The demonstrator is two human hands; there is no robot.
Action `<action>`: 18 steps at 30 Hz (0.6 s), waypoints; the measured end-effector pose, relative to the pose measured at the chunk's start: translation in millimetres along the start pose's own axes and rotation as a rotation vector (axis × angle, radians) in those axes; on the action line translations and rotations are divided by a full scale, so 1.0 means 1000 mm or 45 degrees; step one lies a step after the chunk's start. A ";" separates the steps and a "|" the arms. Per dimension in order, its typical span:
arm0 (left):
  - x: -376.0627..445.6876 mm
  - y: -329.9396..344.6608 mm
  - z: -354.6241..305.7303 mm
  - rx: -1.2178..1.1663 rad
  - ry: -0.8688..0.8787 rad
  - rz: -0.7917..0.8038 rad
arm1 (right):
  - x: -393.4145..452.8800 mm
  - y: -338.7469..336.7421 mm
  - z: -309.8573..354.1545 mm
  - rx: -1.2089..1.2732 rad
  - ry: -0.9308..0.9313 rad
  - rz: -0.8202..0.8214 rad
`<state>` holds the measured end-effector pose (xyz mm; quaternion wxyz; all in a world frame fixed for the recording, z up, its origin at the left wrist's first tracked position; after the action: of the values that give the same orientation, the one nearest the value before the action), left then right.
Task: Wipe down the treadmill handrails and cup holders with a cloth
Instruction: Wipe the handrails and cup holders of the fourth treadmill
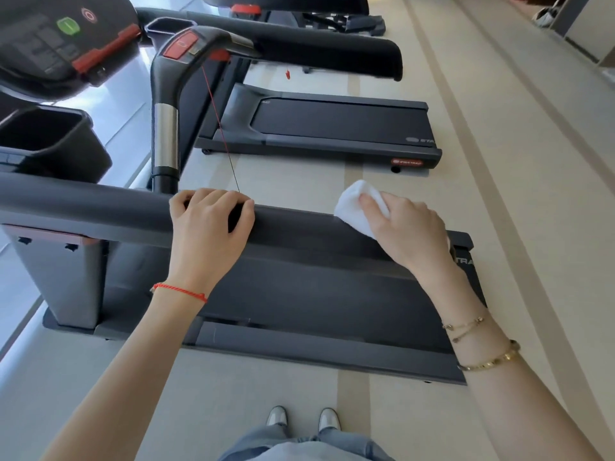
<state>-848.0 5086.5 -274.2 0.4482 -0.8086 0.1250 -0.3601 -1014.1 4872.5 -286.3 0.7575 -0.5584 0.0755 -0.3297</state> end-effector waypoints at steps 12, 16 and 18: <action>0.016 -0.018 0.058 -0.022 0.015 -0.003 | 0.058 0.072 0.153 0.059 -0.164 0.269; 0.016 -0.023 0.070 -0.087 0.061 -0.007 | 0.046 0.071 0.175 0.054 -0.234 0.055; 0.014 -0.023 0.071 -0.113 0.085 0.011 | 0.032 0.065 0.177 0.044 -0.281 -0.078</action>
<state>-791.4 5136.9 -272.7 0.4091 -0.8146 0.1592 -0.3791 -877.1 5005.3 -271.6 0.7604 -0.5801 -0.0314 -0.2904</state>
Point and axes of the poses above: each hand's wrist, its own x-axis towards the middle knuckle, its own y-axis out of the palm, z = x × y, the point moved 7 cm from there along x, towards the middle knuckle, and after that the axes turned 7 degrees about -y, right-handed, at the moved point
